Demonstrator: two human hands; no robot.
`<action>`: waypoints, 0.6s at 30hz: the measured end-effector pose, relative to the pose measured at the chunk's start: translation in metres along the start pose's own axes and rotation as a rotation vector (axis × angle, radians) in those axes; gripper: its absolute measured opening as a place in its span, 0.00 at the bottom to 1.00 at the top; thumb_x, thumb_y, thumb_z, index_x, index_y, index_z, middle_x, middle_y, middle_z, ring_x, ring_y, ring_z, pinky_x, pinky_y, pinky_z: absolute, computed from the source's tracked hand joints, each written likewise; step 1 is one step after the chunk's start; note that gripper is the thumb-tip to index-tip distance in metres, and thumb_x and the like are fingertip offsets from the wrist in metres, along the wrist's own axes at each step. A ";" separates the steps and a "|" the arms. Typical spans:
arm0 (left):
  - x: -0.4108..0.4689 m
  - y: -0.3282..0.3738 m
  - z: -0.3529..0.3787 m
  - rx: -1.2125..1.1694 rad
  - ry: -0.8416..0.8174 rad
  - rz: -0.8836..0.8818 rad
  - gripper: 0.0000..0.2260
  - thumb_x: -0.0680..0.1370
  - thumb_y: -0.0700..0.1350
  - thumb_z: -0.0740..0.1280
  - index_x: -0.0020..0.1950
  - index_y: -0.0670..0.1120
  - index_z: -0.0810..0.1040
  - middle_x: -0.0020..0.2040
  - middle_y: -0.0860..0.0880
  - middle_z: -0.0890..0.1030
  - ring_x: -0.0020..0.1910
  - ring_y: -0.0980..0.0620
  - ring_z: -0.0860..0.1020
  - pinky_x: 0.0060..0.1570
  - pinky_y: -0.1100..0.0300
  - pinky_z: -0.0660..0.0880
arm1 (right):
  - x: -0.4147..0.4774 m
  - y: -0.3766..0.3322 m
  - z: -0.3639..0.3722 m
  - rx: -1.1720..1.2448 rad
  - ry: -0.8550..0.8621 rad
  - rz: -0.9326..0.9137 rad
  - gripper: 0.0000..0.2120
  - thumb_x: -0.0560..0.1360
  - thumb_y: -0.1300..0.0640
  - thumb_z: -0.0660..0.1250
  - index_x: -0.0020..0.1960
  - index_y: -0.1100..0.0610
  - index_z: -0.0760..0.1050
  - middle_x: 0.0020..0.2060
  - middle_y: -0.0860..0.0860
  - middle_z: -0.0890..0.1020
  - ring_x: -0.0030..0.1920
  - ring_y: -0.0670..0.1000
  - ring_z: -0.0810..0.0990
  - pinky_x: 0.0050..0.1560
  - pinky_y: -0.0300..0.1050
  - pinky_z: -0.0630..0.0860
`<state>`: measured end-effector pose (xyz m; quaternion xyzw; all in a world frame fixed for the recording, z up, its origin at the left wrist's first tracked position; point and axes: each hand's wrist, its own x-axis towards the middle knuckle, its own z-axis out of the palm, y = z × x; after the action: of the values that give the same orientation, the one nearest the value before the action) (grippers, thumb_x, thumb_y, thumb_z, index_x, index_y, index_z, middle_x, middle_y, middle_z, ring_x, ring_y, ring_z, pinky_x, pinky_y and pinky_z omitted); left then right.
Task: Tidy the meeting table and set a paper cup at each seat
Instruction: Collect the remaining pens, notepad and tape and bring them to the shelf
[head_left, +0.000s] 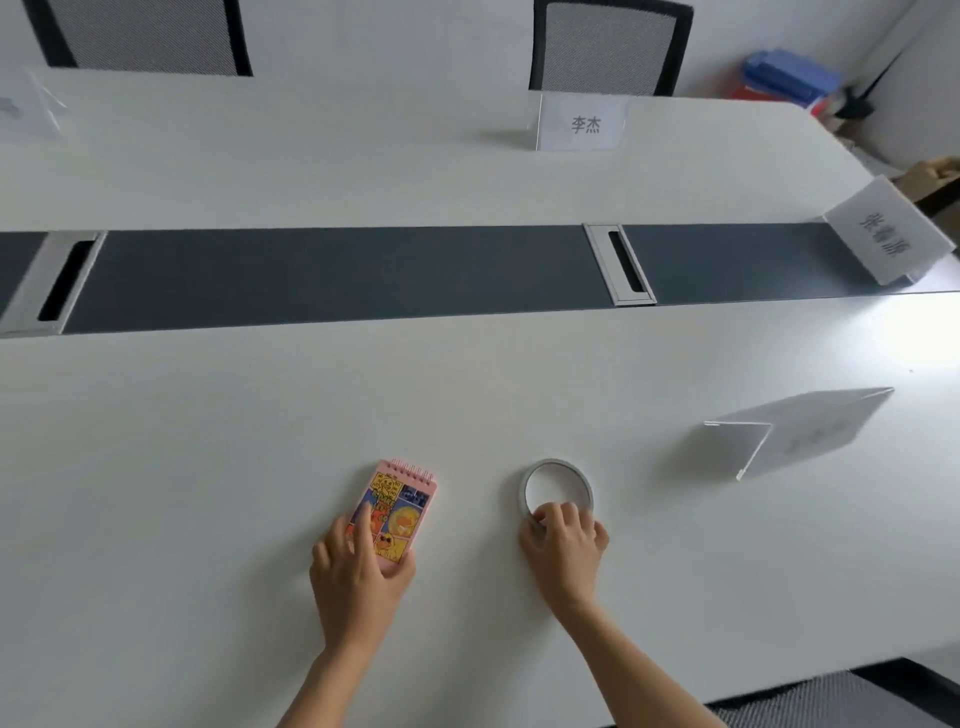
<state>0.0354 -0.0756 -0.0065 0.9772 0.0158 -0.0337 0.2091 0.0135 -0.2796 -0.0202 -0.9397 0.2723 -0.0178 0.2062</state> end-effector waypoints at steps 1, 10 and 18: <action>-0.013 -0.002 -0.001 0.000 0.004 0.007 0.30 0.64 0.58 0.58 0.59 0.41 0.72 0.49 0.37 0.79 0.40 0.37 0.77 0.36 0.50 0.76 | -0.020 0.003 0.003 -0.017 0.016 -0.024 0.11 0.63 0.50 0.55 0.31 0.54 0.73 0.27 0.50 0.76 0.33 0.58 0.78 0.45 0.46 0.60; -0.092 -0.024 0.001 -0.115 0.027 -0.003 0.32 0.62 0.58 0.60 0.61 0.40 0.72 0.46 0.40 0.79 0.42 0.38 0.76 0.41 0.49 0.76 | -0.109 0.024 0.008 -0.136 0.026 -0.244 0.09 0.62 0.51 0.57 0.30 0.52 0.73 0.26 0.48 0.76 0.30 0.54 0.76 0.43 0.44 0.59; -0.250 -0.034 -0.002 -0.461 0.312 -0.492 0.30 0.63 0.44 0.77 0.62 0.41 0.71 0.49 0.38 0.78 0.47 0.38 0.76 0.42 0.52 0.74 | -0.183 0.022 0.001 -0.135 -0.110 -0.564 0.05 0.58 0.49 0.62 0.27 0.49 0.73 0.24 0.45 0.76 0.29 0.49 0.77 0.37 0.44 0.74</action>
<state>-0.2153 -0.0476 -0.0002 0.8648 0.2892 0.0707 0.4043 -0.1534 -0.2011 -0.0154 -0.9894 -0.0108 -0.0052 0.1448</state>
